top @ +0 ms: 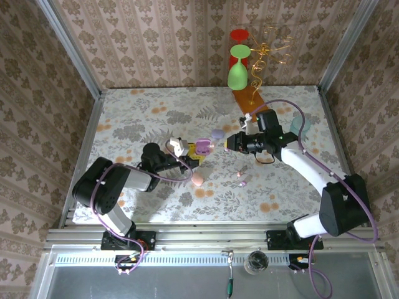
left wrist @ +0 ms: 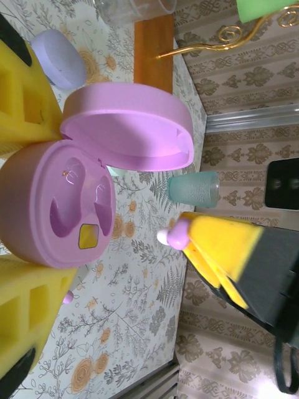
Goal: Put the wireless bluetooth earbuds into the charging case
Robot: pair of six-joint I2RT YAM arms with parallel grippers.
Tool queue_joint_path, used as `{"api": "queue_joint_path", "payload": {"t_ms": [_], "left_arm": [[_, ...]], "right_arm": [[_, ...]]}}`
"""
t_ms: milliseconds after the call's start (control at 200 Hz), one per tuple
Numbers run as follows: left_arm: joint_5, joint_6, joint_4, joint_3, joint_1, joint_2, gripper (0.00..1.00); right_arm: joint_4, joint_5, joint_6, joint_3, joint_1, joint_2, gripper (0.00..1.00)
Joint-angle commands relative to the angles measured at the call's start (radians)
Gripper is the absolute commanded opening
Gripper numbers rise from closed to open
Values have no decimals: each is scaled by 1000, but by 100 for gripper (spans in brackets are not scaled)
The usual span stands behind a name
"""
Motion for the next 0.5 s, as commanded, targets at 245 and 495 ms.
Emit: {"api": "queue_joint_path", "payload": {"t_ms": [245,495], "left_arm": [[71,48,34,26,-28,-3,35],[104,31,35,29,-29,-16,33]], "right_arm": [[-2,-41,-127,81,140,-16,24],[-9,-47,-138,95,150,36,24]]}}
